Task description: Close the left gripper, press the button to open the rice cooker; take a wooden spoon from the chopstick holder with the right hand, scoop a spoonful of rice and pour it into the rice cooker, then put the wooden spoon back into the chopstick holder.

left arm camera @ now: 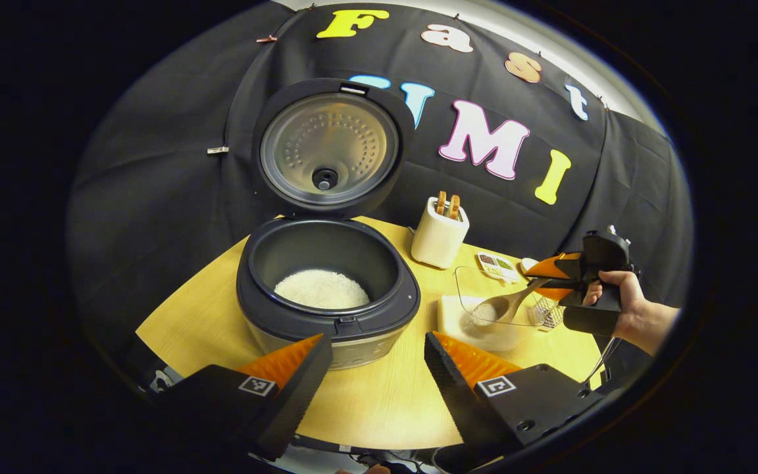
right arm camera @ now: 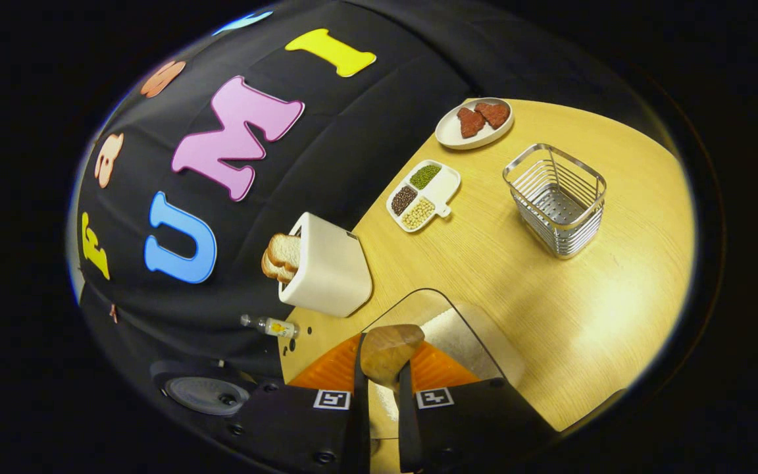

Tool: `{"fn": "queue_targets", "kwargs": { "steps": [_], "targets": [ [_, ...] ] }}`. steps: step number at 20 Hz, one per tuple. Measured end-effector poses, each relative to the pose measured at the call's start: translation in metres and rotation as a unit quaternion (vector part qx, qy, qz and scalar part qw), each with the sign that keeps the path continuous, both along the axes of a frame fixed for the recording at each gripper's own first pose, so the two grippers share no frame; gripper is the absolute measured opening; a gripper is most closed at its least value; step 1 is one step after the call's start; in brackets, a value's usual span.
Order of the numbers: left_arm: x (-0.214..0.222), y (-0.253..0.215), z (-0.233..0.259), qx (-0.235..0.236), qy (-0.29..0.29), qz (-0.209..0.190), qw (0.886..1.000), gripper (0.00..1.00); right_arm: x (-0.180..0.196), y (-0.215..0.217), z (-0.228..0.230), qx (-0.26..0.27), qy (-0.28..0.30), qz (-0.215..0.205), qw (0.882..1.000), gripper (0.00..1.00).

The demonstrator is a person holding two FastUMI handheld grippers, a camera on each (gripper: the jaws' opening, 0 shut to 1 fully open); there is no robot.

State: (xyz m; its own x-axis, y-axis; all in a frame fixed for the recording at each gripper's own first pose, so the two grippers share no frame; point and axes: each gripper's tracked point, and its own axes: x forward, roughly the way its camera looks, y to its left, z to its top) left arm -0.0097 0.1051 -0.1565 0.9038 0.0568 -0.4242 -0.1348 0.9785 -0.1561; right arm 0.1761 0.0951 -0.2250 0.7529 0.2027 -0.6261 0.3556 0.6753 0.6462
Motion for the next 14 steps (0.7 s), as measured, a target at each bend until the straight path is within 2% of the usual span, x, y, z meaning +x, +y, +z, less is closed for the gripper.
{"fn": "queue_targets", "kwargs": {
  "steps": [4, 8, 14],
  "targets": [
    [-0.006, -0.001, 0.004, 0.007, -0.005, 0.005, 1.0, 0.95, -0.006, -0.013, 0.005, 0.038, 0.007, -0.029, 0.999, 0.22],
    [-0.013, 0.002, 0.01, 0.011, -0.012, 0.015, 1.0, 0.95, -0.003, -0.005, 0.027, 0.084, -0.001, -0.04, 0.996, 0.22],
    [-0.023, 0.006, 0.007, 0.005, -0.017, 0.03, 0.999, 0.95, 0.006, 0.036, 0.076, 0.158, -0.023, -0.018, 0.987, 0.21]
  ]
}}
